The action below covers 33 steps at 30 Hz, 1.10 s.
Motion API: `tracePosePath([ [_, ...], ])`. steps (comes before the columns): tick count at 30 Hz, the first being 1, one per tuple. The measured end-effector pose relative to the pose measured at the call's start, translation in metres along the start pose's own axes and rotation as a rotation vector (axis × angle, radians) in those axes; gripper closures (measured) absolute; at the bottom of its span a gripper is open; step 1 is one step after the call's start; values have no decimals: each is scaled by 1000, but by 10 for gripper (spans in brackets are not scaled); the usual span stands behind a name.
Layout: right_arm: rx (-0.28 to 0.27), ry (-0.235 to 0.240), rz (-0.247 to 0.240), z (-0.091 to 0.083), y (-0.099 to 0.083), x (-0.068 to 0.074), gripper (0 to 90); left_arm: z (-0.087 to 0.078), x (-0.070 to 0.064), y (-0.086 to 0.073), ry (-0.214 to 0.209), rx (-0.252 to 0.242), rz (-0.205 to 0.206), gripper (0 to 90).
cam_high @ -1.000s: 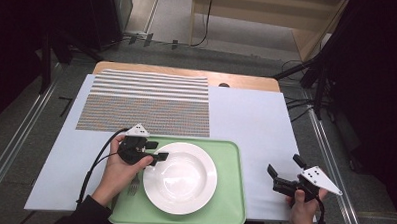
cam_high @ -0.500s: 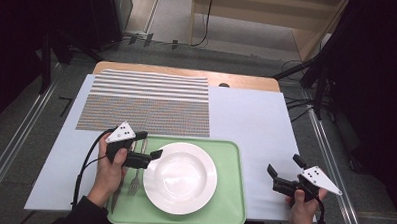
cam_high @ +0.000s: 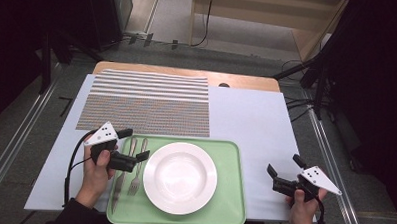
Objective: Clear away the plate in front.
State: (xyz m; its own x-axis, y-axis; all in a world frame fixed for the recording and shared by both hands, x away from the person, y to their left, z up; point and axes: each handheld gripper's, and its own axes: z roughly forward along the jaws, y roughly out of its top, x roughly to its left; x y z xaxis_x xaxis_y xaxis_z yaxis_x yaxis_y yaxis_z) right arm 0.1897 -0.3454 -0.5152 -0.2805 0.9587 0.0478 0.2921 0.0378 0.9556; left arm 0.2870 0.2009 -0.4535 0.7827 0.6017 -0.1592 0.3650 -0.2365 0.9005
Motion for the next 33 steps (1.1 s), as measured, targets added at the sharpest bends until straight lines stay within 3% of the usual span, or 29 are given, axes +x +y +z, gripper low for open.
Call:
tracePosePath([
  [19,1,0,0,0,0,0,0,-33,18,-22,71,-32,-10,0],
  [23,7,1,8,0,0,1,0,-40,25,-27,88,-41,-32,0],
  [33,3,1,2,0,0,1,0,-61,35,-39,92,-60,-40,0],
])
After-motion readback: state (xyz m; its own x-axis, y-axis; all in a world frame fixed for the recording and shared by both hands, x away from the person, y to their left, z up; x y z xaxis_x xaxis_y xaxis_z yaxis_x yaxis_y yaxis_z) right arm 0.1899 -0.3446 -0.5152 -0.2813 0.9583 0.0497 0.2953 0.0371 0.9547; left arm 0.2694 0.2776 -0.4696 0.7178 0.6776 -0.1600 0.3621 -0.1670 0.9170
